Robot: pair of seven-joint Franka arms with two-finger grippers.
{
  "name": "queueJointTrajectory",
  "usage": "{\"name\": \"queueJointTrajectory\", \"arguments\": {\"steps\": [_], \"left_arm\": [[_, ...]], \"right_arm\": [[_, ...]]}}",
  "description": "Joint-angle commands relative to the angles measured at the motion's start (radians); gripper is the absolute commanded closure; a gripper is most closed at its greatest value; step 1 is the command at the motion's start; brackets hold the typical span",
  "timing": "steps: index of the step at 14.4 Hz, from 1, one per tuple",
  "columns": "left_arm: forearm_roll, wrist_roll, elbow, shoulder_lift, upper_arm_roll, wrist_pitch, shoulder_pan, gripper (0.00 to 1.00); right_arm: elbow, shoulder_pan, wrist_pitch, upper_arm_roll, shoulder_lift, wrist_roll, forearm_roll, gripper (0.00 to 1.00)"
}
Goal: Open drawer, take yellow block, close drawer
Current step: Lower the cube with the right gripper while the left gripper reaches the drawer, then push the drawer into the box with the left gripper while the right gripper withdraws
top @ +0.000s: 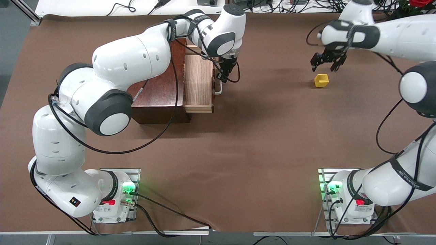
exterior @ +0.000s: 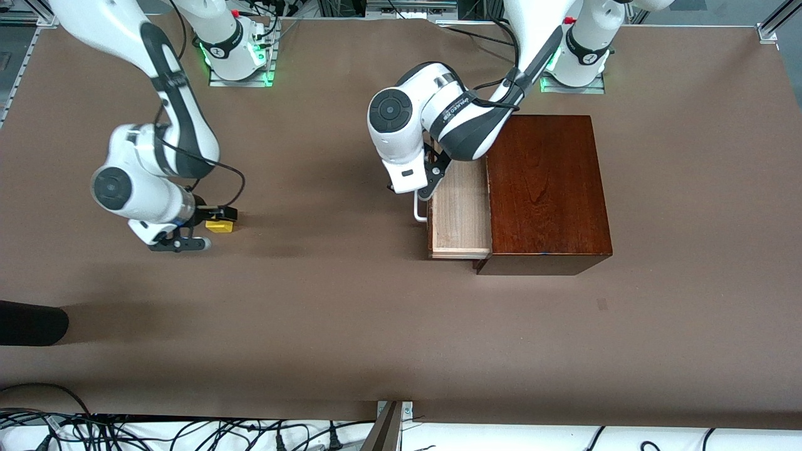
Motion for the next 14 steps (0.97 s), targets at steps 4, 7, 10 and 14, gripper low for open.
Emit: {"name": "queueJointTrajectory", "arguments": {"steps": [4, 7, 10, 14], "left_arm": [[0.023, -0.024, 0.067, 0.045, 0.004, 0.047, -0.012, 1.00], [0.089, -0.021, 0.067, 0.067, 0.007, 0.052, -0.014, 1.00], [0.115, -0.010, 0.066, 0.068, 0.007, 0.047, -0.011, 1.00], [0.177, 0.006, 0.053, 0.057, 0.009, 0.035, -0.001, 1.00]], "right_arm": [[-0.013, -0.079, -0.214, 0.021, -0.269, -0.015, 0.008, 0.00], [0.005, -0.137, -0.319, 0.097, -0.375, -0.005, -0.006, 0.00], [0.007, -0.205, -0.383, 0.175, -0.462, -0.001, -0.052, 0.00], [0.071, -0.203, -0.463, 0.159, -0.501, -0.004, -0.081, 0.00]]}}
